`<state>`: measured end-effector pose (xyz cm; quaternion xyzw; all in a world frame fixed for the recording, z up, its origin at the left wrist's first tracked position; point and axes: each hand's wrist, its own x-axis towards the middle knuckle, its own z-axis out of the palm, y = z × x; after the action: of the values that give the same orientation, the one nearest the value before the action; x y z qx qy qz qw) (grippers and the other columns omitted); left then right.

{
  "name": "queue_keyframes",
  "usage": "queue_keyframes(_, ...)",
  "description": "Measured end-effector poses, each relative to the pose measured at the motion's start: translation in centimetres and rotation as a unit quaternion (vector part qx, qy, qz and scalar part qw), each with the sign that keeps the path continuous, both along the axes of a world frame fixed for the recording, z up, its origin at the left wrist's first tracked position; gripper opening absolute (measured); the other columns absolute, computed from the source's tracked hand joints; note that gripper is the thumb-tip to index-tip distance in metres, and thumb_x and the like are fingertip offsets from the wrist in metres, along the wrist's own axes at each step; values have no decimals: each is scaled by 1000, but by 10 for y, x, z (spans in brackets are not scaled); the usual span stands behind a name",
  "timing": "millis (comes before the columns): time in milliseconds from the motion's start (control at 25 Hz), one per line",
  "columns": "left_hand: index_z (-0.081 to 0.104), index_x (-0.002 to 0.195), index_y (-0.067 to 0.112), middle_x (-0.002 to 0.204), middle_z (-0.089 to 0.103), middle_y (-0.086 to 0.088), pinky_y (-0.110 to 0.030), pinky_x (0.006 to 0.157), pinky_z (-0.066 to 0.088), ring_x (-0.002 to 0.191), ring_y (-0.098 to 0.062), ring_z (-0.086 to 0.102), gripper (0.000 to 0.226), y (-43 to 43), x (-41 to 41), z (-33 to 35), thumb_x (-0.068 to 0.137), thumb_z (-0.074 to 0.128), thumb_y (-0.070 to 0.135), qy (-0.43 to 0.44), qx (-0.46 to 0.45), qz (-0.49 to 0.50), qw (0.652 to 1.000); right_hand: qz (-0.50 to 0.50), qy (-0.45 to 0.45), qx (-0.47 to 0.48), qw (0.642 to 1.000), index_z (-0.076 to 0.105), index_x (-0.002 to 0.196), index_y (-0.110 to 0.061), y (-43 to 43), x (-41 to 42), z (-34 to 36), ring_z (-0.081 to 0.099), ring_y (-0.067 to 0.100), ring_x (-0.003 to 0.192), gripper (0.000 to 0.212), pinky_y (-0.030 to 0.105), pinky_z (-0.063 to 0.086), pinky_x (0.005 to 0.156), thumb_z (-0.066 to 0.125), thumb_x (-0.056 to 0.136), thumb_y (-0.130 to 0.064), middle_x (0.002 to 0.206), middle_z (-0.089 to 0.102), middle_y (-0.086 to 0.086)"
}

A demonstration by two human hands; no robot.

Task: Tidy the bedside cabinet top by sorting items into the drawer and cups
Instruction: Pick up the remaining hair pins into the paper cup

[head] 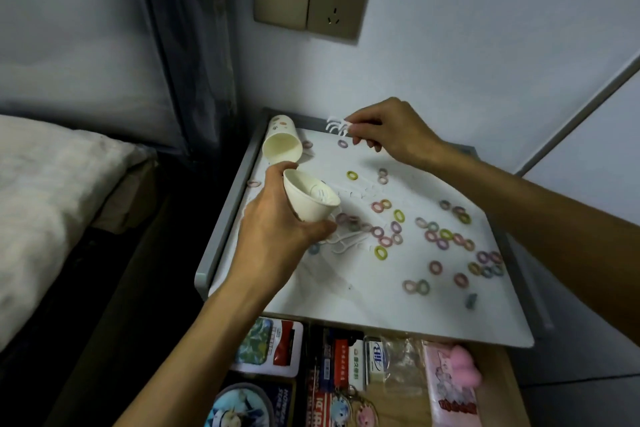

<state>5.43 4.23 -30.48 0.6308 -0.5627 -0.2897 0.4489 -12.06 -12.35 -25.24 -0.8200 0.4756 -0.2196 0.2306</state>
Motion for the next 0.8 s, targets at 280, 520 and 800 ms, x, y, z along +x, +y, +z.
queue_keyframes(280,42,131,29,107,64,6,-40,76,54,93,-16,62,84,5,-12,2,62,89,28,12,-7,-15,1000,265,193,-68,942,75,109,-19,78,21,35,58,-4,82,23,7,41,75,71,86,-20,97,72,-9)
queue_keyframes(520,42,127,32,107,61,9,-34,74,55,94,-16,61,82,7,-11,7,62,90,25,18,-24,-5,1000,7,18,-23,1000,74,104,-12,54,-8,27,68,3,74,16,19,55,77,67,90,-15,87,71,-5)
queue_keyframes(800,45,126,31,97,57,19,-21,69,51,89,-5,60,80,3,2,11,61,90,19,46,-31,18,998,-151,228,104,956,61,122,-3,7,-25,-70,60,27,110,62,34,49,93,71,82,-49,124,63,13)
